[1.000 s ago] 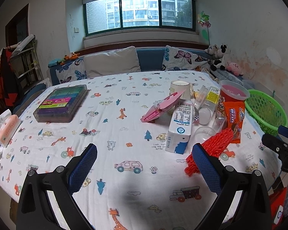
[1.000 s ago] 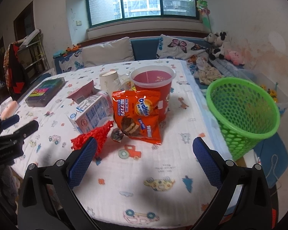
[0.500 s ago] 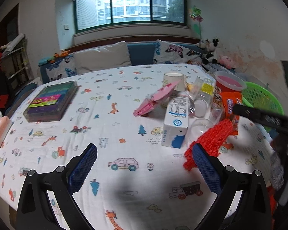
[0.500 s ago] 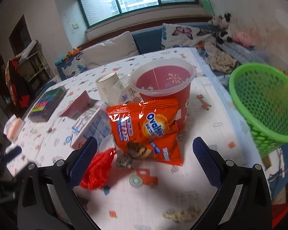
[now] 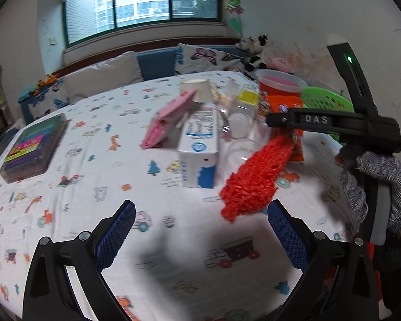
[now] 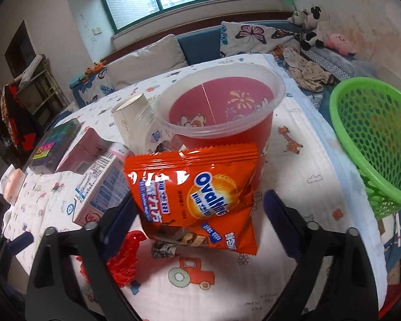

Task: Collect trash
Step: 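Grasp the red mesh net with left tool while right tool grasps the Ovaltine bag, then carry both items over the green basket and open both tools to drop them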

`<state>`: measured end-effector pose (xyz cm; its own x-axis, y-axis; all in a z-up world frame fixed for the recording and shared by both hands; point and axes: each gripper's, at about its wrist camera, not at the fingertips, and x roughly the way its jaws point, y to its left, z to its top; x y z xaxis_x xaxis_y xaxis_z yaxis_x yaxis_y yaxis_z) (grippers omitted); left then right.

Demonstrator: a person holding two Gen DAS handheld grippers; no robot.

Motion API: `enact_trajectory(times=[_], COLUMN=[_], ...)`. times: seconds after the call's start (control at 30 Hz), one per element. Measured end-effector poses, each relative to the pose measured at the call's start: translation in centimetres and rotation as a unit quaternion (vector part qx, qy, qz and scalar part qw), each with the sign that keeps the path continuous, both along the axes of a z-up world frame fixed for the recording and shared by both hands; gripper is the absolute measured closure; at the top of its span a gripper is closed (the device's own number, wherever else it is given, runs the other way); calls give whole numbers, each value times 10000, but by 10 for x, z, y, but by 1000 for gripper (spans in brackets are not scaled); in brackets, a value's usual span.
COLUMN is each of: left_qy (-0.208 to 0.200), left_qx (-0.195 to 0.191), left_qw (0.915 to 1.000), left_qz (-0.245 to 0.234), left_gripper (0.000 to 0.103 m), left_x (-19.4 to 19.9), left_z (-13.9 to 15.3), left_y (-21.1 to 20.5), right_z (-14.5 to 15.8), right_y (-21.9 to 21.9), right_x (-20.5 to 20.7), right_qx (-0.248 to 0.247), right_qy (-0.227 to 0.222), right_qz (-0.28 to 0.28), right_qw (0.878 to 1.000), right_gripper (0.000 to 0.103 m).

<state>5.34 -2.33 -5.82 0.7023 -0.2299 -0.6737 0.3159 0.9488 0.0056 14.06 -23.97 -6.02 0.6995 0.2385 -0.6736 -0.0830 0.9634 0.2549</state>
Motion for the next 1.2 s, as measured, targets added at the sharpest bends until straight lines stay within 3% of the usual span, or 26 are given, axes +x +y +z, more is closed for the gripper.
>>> enact_trajectory(times=[0.1, 0.27, 0.3, 0.7, 0.87, 0.97, 1.2], left_qy=[87, 89, 138, 413, 433, 379, 235], left_qx=[-96, -71, -94, -35, -125, -160, -248], left_qw=[9998, 9992, 9988, 9969, 9964, 9964, 9960], left_qz=[-167, -394, -460, -666, -714, -743, -825], left_gripper=[8, 10, 16, 39, 61, 68, 76], left_x=[3, 9, 12, 24, 23, 20, 1], left_z=[-3, -7, -8, -26, -26, -23, -9], left_y=[-7, -22, -25, -45, -44, -44, -40], right_z=[3, 9, 10, 30, 32, 34, 38], right_y=[-3, -8, -10, -44, -55, -61, -72], right_x=[-7, -22, -23, -58, -67, -71, -81], right_qx=[-9, -78, -59, -28, -2, 2, -36], right_qy=[-60, -226, -234, -473, -513, -537, -603], right_qz=[11, -57, -66, -331, -452, -516, -592], right_qw=[10000, 9997, 9997, 9983, 9977, 9972, 9964], right_gripper=[25, 27, 27, 27, 26, 26, 26])
